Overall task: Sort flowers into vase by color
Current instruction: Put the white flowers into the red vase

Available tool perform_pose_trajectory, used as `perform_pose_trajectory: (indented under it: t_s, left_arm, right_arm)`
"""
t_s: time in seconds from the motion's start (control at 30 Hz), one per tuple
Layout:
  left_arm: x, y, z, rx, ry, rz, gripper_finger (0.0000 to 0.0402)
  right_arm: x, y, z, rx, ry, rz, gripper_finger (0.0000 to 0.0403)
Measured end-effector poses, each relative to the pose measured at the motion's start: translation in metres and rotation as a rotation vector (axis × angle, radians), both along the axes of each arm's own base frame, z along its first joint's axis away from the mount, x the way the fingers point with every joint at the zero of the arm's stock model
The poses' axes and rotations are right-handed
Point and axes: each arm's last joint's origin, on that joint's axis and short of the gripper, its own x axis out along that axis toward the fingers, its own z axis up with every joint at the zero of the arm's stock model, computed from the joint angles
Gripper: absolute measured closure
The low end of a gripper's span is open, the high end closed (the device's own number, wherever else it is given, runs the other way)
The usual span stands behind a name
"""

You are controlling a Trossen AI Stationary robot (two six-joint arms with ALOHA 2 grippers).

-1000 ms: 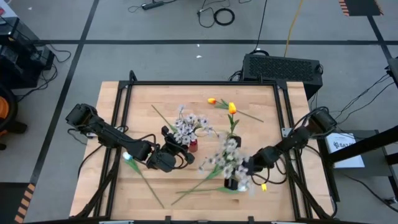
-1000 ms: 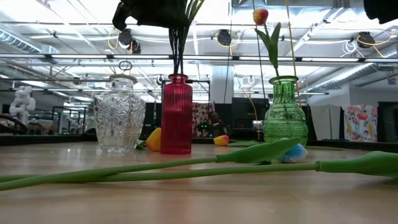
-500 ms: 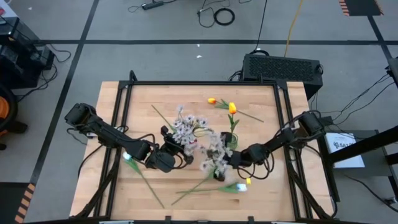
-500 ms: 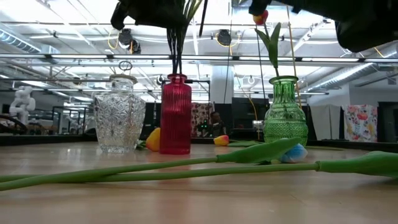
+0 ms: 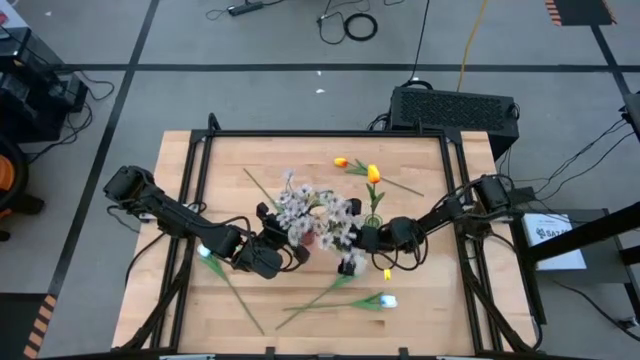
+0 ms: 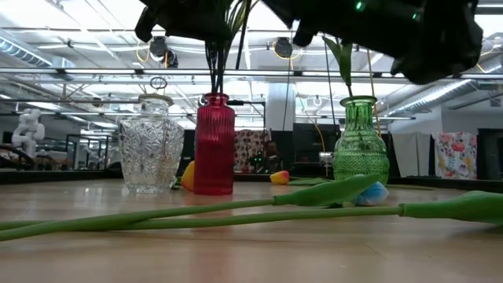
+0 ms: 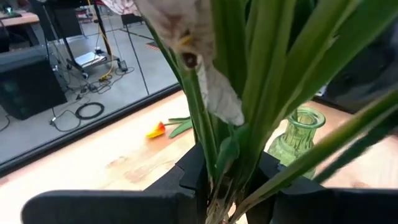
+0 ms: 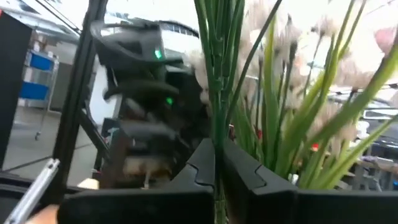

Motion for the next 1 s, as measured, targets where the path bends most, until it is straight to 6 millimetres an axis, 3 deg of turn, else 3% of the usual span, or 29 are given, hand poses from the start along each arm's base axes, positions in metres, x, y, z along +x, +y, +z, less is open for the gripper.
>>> perform_pose_trajectory:
  t_s: [0.2,0.6,1.0]
  left_arm:
    - [0.0,0.0,0.0,-0.002,-0.004,0.005,0.0327]
    - [-0.001,0.001,-0.002,0.0,0.007,0.021,0.0327]
    - [-0.008,0.003,-0.007,0.002,0.089,-0.002,0.0327]
  right_arm:
    - [0.009,-0.008,-0.01,0.003,0.02,0.013,0.0403]
    - [0.017,-0.019,-0.008,-0.01,0.004,0.002,0.0403]
    - [0.016,-0.012,-0.009,-0.007,0.011,0.031,0.0403]
